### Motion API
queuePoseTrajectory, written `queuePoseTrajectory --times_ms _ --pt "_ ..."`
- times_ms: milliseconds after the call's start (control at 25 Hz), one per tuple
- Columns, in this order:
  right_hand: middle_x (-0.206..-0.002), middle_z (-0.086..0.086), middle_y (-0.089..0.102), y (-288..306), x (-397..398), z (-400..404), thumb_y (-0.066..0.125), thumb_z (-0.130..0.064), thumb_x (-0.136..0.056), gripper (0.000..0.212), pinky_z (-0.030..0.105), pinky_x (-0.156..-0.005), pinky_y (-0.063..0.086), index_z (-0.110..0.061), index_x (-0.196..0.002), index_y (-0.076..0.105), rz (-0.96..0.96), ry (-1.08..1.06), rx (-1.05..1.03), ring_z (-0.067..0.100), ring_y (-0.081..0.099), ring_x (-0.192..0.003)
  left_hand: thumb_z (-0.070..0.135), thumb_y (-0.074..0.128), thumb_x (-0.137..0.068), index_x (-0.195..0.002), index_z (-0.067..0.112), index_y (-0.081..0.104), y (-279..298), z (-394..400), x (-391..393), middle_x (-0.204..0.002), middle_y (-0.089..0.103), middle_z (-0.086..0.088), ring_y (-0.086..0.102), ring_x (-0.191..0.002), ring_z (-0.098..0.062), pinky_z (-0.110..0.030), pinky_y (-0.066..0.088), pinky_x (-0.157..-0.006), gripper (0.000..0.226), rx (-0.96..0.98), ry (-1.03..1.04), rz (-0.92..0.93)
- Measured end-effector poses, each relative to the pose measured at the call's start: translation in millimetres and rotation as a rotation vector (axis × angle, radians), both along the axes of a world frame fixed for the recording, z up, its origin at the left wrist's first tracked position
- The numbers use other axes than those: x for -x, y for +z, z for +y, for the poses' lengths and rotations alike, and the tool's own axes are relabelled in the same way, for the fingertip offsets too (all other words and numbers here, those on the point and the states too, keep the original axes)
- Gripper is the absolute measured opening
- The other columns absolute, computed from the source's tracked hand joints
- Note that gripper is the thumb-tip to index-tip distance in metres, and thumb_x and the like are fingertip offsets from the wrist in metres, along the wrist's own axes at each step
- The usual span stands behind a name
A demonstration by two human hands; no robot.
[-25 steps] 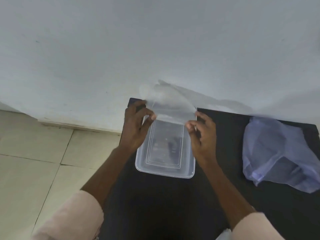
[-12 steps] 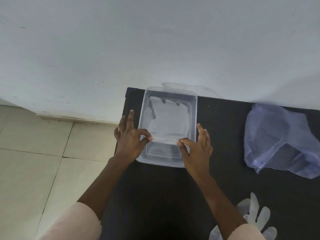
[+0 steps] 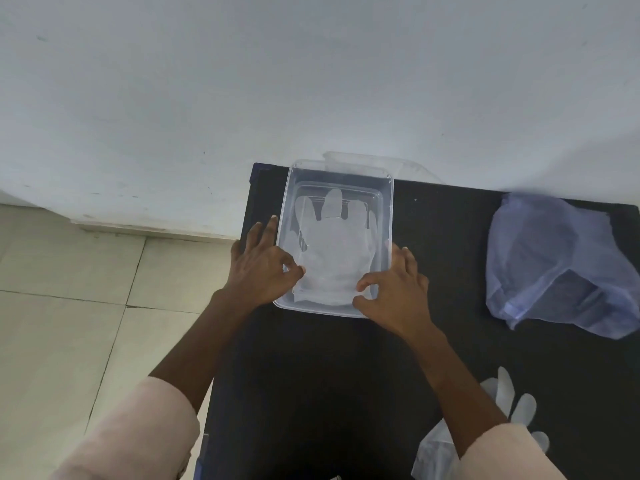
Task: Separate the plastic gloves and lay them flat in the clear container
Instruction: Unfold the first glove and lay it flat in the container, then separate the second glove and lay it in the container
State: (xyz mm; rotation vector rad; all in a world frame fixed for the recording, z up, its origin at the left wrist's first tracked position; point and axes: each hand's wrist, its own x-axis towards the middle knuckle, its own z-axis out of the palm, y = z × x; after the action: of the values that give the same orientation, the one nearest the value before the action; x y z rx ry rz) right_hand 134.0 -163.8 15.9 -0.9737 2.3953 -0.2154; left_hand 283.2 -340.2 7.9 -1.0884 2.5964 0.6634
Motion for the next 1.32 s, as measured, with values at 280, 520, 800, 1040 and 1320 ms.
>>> queuePoseTrajectory --times_ms 280,520,800,1040,1320 --pt "-0.162 0.007 0.007 13.4 10.6 3.0 0.067 -0.041 -0.08 0.036 0.056 -0.115 0.013 -0.037 -0.116 0.062 -0.137 0.054 -0.042 0.031 0.002 -0.149 0.059 0.054 -0.087 -0.115 0.038 0.066 -6.5 -3.2 -6.3 -0.166 0.005 -0.007 0.004 -0.151 -0.033 -0.059 0.013 -0.117 0.037 -0.006 -0.044 0.007" --pt "-0.137 0.0 0.049 43.1 22.3 17.1 0.068 -0.025 -0.084 0.051 0.029 -0.098 0.041 -0.024 -0.132 0.05 -0.277 -0.141 0.353 0.016 0.05 -0.123 0.05 0.063 -0.081 -0.121 0.029 0.061 31.4 16.5 8.0 -0.154 0.038 -0.009 0.034 -0.14 -0.032 -0.054 0.032 -0.109 0.045 0.073 0.064 0.419" --pt "-0.107 0.0 0.069 92.0 40.3 65.9 0.061 -0.018 -0.091 0.02 0.032 -0.081 0.052 -0.023 -0.109 0.065 -0.595 -0.437 0.721 0.016 0.066 -0.102 0.022 0.063 -0.091 -0.109 0.024 0.07 108.5 83.8 72.1 -0.107 0.073 -0.002 0.069 -0.098 -0.015 -0.039 0.052 -0.093 0.019 -0.71 0.175 0.734" --pt "-0.103 0.002 0.072 96.2 40.3 159.3 0.06 -0.02 -0.091 0.014 0.029 -0.073 0.05 -0.019 -0.103 0.068 -0.501 -0.516 0.791 0.019 0.069 -0.096 0.019 0.062 -0.091 -0.108 0.02 0.068 120.0 190.7 82.9 -0.115 0.069 -0.019 0.065 -0.093 -0.02 -0.033 0.047 -0.08 0.018 -0.798 0.123 0.625" --pt "-0.1 0.001 0.072 45.4 -0.7 278.3 0.061 -0.016 -0.09 0.014 0.025 -0.073 0.05 -0.021 -0.1 0.069 -0.545 -0.63 0.678 0.014 0.068 -0.09 0.019 0.061 -0.093 -0.111 0.018 0.068 65.3 307.9 48.6 -0.104 0.072 -0.009 0.064 -0.089 -0.017 -0.03 0.045 -0.074 0.02 -0.805 0.146 0.419"
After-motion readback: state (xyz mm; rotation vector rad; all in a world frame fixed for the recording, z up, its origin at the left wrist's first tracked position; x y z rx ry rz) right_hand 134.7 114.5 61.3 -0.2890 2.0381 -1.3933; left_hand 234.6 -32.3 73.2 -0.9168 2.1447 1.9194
